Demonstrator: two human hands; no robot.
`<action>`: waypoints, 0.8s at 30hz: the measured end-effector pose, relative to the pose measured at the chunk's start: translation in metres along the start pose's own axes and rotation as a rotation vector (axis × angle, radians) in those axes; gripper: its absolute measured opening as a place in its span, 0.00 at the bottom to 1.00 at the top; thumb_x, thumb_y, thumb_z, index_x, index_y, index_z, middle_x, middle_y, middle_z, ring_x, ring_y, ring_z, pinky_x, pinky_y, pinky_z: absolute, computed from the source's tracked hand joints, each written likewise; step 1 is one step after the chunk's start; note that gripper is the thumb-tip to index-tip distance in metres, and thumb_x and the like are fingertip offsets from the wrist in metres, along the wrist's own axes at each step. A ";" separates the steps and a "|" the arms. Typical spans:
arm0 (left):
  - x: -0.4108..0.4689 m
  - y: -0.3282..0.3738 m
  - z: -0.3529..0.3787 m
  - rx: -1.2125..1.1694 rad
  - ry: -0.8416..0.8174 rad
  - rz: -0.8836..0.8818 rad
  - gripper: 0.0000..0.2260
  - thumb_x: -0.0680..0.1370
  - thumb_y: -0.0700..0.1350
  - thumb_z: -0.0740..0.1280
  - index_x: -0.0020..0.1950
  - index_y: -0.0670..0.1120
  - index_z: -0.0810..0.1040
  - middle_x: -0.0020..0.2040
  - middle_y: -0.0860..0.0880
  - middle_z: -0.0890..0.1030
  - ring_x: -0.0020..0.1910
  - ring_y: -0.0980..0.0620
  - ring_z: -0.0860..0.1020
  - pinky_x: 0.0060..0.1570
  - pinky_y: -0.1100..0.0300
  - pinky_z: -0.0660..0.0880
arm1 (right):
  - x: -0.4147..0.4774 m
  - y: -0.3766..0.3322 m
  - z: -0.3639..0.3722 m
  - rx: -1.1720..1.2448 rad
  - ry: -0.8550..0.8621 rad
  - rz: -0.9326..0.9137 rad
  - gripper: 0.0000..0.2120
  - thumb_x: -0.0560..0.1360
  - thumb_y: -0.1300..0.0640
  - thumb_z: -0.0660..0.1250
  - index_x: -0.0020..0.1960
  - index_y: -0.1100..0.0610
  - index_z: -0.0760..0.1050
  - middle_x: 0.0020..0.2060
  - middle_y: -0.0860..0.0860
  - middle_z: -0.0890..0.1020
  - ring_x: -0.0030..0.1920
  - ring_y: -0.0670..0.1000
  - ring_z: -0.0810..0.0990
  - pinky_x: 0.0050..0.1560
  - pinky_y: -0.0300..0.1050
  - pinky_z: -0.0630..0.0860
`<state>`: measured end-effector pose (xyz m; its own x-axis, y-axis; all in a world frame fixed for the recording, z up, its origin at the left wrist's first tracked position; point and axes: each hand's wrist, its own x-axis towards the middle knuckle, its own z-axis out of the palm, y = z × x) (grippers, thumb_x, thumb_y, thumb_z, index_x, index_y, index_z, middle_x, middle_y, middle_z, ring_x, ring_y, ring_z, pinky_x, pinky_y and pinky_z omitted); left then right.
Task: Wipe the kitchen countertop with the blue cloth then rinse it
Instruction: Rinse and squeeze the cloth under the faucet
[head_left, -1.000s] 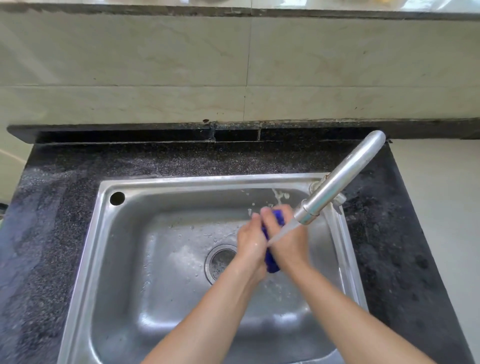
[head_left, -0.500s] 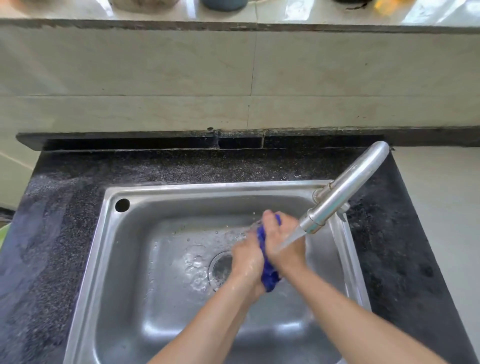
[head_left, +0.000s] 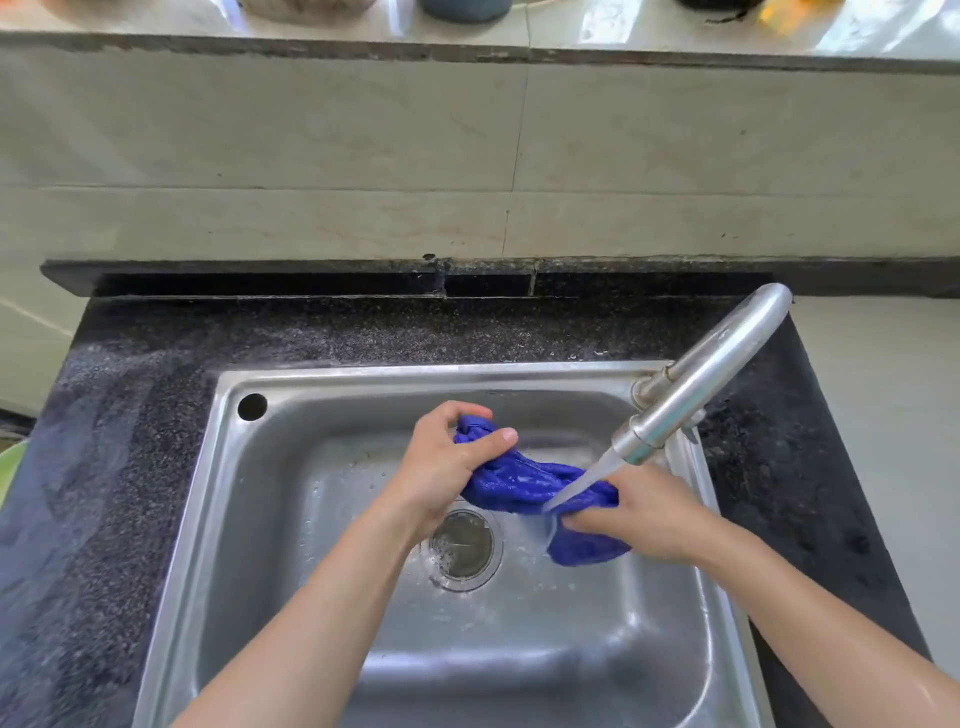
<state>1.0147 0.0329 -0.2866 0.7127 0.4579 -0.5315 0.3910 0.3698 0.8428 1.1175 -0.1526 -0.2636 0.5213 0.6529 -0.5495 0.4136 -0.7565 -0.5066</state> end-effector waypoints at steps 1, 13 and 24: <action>-0.002 -0.002 -0.001 0.105 -0.044 0.013 0.22 0.64 0.46 0.80 0.54 0.47 0.78 0.49 0.45 0.81 0.41 0.52 0.80 0.47 0.59 0.79 | -0.002 -0.002 -0.003 0.129 0.042 -0.018 0.08 0.66 0.47 0.74 0.39 0.50 0.80 0.35 0.46 0.82 0.39 0.47 0.80 0.42 0.44 0.75; -0.014 -0.029 0.000 -0.501 -0.234 -0.381 0.10 0.67 0.46 0.66 0.44 0.45 0.83 0.49 0.38 0.80 0.51 0.40 0.78 0.59 0.39 0.72 | 0.009 -0.020 0.010 0.976 0.351 0.023 0.12 0.71 0.45 0.69 0.39 0.53 0.81 0.36 0.50 0.83 0.41 0.50 0.81 0.49 0.49 0.75; -0.024 -0.032 0.074 -0.444 0.080 -0.473 0.12 0.81 0.52 0.61 0.49 0.46 0.78 0.32 0.47 0.81 0.25 0.49 0.75 0.27 0.63 0.69 | 0.038 -0.032 0.046 0.515 0.683 0.295 0.13 0.75 0.44 0.62 0.37 0.50 0.68 0.32 0.44 0.71 0.41 0.54 0.75 0.40 0.43 0.62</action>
<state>1.0282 -0.0492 -0.2946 0.4708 0.2161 -0.8554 0.3617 0.8371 0.4105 1.0901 -0.1019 -0.2986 0.9505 0.1474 -0.2735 -0.1066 -0.6722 -0.7326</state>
